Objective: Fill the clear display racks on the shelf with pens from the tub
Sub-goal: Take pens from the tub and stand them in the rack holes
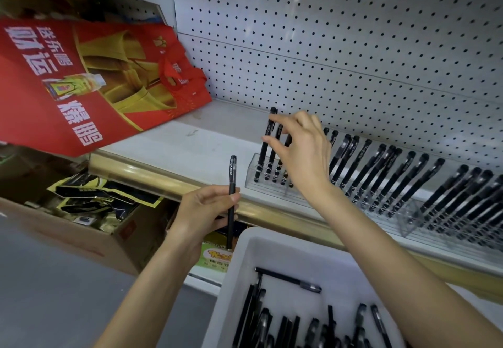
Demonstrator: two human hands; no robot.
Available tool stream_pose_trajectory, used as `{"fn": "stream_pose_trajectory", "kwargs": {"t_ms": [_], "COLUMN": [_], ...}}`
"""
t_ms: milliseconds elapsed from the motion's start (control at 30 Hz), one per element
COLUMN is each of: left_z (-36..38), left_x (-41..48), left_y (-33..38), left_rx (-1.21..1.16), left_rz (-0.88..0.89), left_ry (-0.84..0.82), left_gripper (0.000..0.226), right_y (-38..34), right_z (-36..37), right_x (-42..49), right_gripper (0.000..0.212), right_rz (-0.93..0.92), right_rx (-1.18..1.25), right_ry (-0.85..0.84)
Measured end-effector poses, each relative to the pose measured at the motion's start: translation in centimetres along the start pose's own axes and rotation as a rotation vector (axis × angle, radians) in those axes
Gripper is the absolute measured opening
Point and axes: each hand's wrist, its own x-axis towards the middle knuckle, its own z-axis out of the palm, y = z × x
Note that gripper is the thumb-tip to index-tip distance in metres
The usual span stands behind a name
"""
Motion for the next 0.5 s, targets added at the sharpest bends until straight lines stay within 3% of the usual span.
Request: {"fn": "stream_pose_trajectory", "kwargs": {"t_ms": [367,500], "left_z": [0.0,0.2], "left_x": [-0.2,-0.3], "left_y": [-0.2,-0.2], "left_rx": [-0.006,0.002], "left_rz": [0.001,0.015], "left_ry": [0.005,-0.02], "left_gripper": [0.017,0.018], "right_y": [-0.5,-0.6], "right_z": [-0.2,-1.4], "right_x": [0.6,0.5], "right_gripper": [0.036,0.032], "right_rz": [0.013,0.121], "right_rx": [0.023,0.157], "right_ry": [-0.04,-0.063]}}
